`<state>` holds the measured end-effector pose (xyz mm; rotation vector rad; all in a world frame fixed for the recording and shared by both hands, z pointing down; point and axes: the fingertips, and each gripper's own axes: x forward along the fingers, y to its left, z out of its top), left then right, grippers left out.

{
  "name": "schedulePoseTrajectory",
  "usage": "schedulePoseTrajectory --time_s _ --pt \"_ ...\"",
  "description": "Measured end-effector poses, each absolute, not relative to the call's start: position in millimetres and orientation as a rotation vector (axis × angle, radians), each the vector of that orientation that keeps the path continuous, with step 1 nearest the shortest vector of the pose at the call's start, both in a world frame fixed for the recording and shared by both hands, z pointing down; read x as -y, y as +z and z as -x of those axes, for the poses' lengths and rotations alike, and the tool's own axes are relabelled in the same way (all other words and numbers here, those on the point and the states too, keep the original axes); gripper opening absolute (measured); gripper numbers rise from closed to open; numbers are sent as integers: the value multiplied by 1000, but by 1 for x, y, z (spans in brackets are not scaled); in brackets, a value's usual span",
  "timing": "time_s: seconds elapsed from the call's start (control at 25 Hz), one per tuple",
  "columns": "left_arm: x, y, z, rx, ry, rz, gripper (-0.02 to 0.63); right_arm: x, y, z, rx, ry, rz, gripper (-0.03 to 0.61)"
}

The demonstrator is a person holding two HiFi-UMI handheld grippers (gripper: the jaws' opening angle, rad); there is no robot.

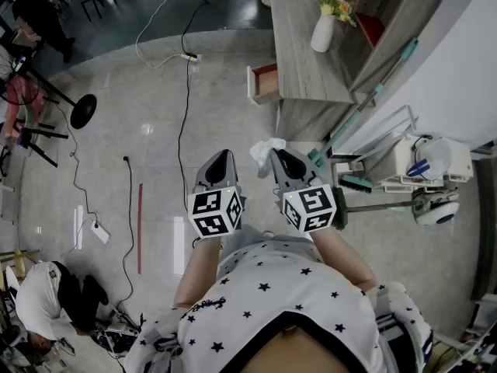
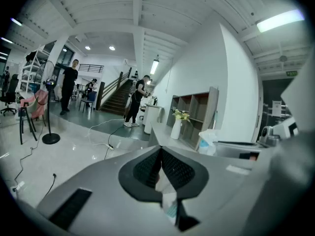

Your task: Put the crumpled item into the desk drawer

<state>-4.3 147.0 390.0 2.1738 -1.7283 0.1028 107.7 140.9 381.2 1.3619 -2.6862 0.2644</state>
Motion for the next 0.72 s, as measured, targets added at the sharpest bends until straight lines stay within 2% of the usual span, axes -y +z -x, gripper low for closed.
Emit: schedulePoseTrajectory --time_s 0.72 --pt "-209 382 14 1703 69 -2173 12 -196 371 -104 2698 285 -1410 14"
